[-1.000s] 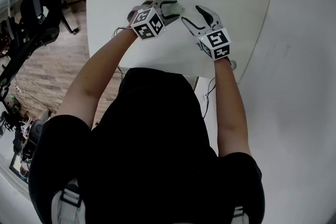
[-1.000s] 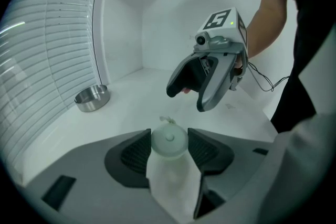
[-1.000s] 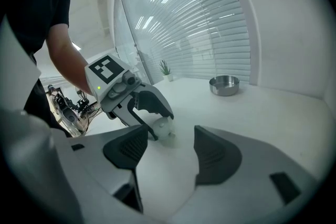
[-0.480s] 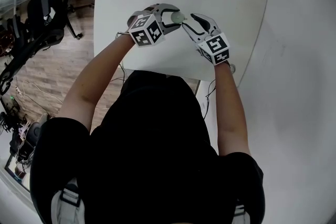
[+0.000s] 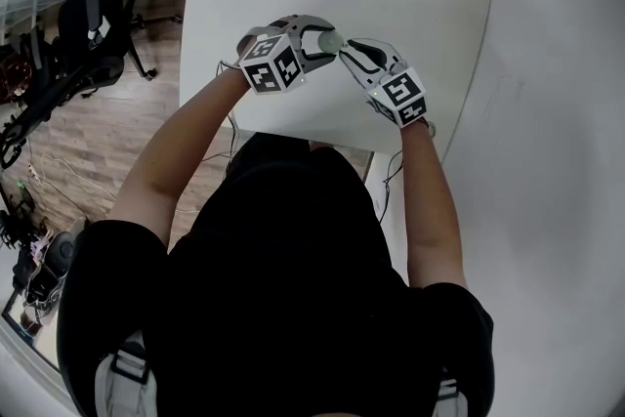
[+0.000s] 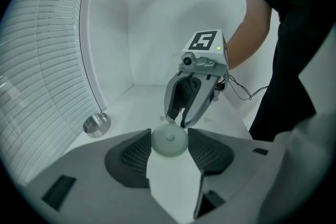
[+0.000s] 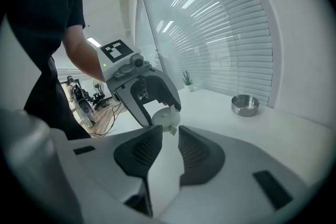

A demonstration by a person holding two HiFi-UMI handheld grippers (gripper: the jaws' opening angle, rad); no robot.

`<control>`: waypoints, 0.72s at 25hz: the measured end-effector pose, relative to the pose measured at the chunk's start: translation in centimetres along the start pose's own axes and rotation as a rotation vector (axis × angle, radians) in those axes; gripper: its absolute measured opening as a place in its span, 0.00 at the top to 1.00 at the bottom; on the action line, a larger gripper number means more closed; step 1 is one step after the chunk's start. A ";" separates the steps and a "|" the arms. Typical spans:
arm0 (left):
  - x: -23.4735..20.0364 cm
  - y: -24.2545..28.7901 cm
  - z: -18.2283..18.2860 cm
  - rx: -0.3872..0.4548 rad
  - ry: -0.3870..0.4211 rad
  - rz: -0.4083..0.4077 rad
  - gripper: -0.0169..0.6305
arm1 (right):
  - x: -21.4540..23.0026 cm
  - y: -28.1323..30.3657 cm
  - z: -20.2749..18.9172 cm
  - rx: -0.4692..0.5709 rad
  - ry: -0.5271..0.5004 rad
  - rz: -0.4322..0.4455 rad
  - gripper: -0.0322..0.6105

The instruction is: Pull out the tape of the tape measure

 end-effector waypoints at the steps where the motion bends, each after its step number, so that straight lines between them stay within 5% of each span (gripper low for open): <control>1: 0.1 -0.1 0.1 -0.002 0.002 0.001 0.62 | -0.2 -0.1 0.0 -0.001 -0.008 0.001 0.80; 5: 0.9 -0.7 0.5 -0.012 0.022 0.005 0.62 | -0.9 -0.7 0.3 0.001 -0.042 -0.012 0.89; 18: 2.6 -3.3 2.2 0.009 -0.007 0.061 0.62 | -3.7 -2.5 2.0 0.034 -0.071 0.001 0.94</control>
Point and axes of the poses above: the fingertips, and each gripper's own axes: y forward along the fingers, x to its right, z out of its top, the point moved 7 cm from there along -y, backward along the fingers, and after that the axes turned 5 degrees about y, right-handed, at the moved point
